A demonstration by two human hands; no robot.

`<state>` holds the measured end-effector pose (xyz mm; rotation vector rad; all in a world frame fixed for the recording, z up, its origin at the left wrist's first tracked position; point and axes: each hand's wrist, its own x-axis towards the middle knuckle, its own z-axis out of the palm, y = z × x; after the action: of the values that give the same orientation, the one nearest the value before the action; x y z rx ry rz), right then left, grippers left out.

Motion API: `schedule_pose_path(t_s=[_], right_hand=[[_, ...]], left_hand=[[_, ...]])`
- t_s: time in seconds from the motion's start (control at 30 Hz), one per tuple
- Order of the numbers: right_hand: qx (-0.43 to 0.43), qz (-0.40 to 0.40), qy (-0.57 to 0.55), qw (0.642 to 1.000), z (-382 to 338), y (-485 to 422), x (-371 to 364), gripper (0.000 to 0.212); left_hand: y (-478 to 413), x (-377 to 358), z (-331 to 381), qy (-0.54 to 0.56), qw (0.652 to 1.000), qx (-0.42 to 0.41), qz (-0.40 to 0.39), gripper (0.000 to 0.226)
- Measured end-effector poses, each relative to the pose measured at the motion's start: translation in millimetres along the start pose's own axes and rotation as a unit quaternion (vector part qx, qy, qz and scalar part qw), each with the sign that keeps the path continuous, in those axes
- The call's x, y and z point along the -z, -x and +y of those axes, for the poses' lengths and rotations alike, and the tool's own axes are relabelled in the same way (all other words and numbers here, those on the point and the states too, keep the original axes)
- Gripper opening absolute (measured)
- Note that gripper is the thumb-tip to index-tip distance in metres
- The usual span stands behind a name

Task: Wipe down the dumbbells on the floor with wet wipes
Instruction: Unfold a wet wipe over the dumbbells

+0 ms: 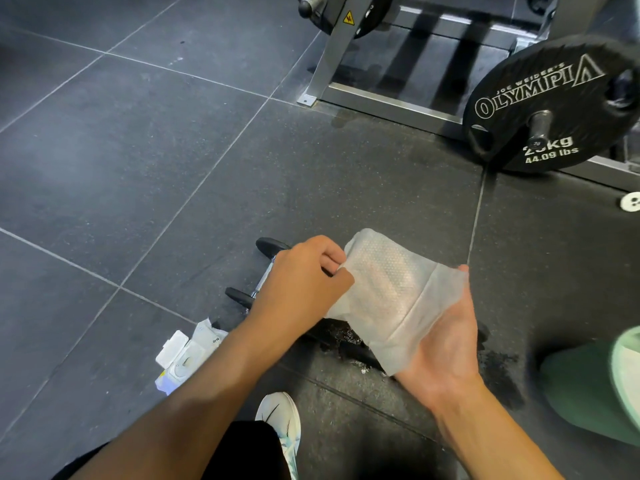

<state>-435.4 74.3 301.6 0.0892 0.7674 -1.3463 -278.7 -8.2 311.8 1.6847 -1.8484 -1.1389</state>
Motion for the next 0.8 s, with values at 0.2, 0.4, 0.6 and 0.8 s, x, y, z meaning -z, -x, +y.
schedule_pose_path(t_s=[0.2,0.4,0.6,0.8], right_hand=[[0.029,-0.026,0.043,0.998,3,-5,1,0.059],[0.037,0.000,0.015,0.999,-3,-13,3,0.058],[0.032,-0.025,-0.011,0.999,-14,-8,0,0.060],[0.008,-0.069,-0.051,0.996,-18,-8,6,0.061]], left_hand=[[-5,3,2,0.059,0.998,0.019,0.001,0.017],[-11,6,-10,0.032,0.999,-0.016,-0.020,0.034],[-22,22,-21,0.074,0.995,0.004,-0.063,0.039],[-19,17,-24,0.198,0.954,0.090,-0.204,0.055]])
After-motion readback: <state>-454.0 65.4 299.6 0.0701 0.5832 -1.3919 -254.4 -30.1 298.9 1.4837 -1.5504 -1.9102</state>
